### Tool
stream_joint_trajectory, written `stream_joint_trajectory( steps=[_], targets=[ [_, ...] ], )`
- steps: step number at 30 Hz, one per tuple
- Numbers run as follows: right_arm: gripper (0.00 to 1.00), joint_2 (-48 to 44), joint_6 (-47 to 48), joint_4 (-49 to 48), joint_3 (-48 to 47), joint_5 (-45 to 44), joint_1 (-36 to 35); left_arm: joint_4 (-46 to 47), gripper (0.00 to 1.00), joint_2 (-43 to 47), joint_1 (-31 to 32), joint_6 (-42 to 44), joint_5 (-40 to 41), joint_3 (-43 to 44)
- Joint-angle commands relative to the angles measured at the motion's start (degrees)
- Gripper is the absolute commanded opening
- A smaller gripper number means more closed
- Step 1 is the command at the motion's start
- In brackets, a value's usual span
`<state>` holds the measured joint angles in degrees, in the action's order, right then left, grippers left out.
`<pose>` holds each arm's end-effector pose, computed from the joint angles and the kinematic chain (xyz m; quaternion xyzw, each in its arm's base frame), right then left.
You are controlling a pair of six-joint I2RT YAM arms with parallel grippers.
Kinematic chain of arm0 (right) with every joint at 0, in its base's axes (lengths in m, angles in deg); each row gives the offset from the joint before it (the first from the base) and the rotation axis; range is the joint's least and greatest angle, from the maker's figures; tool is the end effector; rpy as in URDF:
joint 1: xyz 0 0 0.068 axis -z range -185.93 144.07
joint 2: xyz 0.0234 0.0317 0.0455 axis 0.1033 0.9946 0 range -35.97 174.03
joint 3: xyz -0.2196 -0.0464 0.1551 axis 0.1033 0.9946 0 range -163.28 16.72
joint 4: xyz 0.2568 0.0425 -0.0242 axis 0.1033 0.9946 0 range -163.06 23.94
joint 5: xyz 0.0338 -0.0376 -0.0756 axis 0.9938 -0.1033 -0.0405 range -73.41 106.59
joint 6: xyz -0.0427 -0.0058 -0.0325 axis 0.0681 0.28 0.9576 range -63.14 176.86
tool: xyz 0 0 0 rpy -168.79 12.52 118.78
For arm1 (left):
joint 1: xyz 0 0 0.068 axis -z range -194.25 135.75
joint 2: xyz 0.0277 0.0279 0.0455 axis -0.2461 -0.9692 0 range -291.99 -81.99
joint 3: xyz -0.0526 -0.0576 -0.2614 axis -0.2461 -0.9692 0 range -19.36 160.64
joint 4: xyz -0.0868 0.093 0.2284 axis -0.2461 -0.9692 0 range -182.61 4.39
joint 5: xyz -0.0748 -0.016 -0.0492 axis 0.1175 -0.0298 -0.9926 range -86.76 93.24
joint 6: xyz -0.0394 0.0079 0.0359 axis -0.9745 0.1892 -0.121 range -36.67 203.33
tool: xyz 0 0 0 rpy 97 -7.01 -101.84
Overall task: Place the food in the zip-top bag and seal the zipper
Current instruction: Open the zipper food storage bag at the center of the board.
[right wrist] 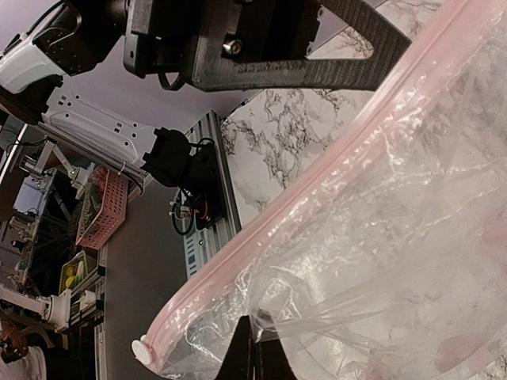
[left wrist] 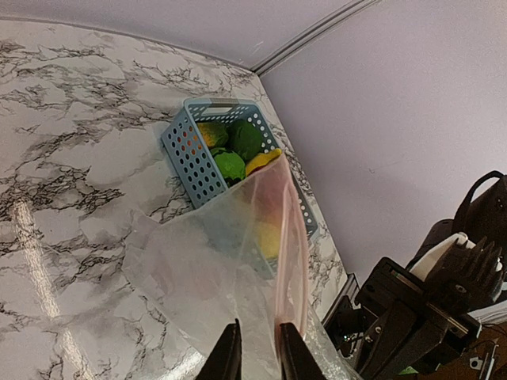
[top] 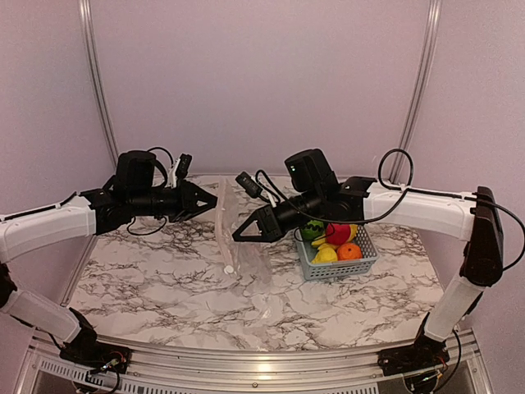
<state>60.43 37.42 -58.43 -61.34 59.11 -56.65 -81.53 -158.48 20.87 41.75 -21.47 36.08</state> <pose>0.2251 0.3133 0.3011 -0.3874 0.7419 0.5165 0.1809 0.2451 -0.1907 0.3072 0.0828 0.7910 -0.4955 0.3491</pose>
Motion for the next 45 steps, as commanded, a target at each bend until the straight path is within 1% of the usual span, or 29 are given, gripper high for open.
stream_joint_trajectory(
  steps=[1,5,8,14,21,24,27,29,32,35,39,42,43,44,45],
  targets=[
    [0.00,-1.3,1.0,0.8,-0.2,0.6,0.5,1.7,0.19,-1.0,-0.6,0.1,-2.5,1.5],
    [0.00,-1.1,0.9,0.8,-0.1,0.6,0.5,3.3,0.20,-0.3,-1.1,-0.1,-3.3,1.0],
    [0.00,-1.0,0.8,0.8,-0.2,0.6,0.5,4.7,0.20,-0.3,-1.3,-0.4,-5.4,0.5],
    [0.00,-0.7,0.8,0.7,-0.4,0.6,0.5,5.5,0.12,-1.7,-1.4,-0.6,-8.6,0.9],
    [0.00,-0.7,1.0,0.9,-0.4,0.5,0.5,5.9,0.04,-3.2,-1.4,-0.9,-11.6,1.2],
    [0.00,-1.1,1.0,1.2,-0.2,-0.3,0.5,4.8,0.00,-2.8,-1.4,-0.6,-10.4,1.2],
    [0.00,-2.4,1.1,1.2,0.3,-2.4,0.5,1.9,0.00,-1.8,-1.7,0.4,-7.5,1.5],
    [0.00,-3.9,0.8,0.6,1.3,-4.3,0.8,-1.8,0.00,-1.3,-2.0,2.1,-5.3,2.3],
    [0.00,-7.6,0.7,-0.9,3.2,-9.0,1.1,-10.7,0.00,-1.5,-2.7,5.4,-1.7,4.6],
    [0.00,-11.0,0.2,-1.8,5.4,-13.9,2.0,-14.7,0.00,-0.7,-3.2,7.0,0.4,5.0],
    [0.00,-13.9,-1.5,-2.5,8.4,-18.5,4.3,-15.7,0.00,1.1,-3.9,6.9,1.9,4.2],
    [0.00,-13.8,-2.0,-1.6,8.9,-20.9,4.9,-14.8,0.00,1.4,-3.9,6.2,1.8,4.1],
    [0.01,-13.4,-2.0,-1.7,8.6,-19.6,4.9,-14.2,0.00,1.5,-3.9,5.7,1.7,4.1],
    [0.12,-12.6,-2.1,-1.5,8.0,-18.5,4.9,-13.3,0.00,1.5,-3.9,5.1,1.5,4.1],
    [0.19,-11.7,-2.3,-0.9,6.6,-17.6,4.9,-12.3,0.00,1.6,-3.9,4.6,1.4,4.2]
  ],
)
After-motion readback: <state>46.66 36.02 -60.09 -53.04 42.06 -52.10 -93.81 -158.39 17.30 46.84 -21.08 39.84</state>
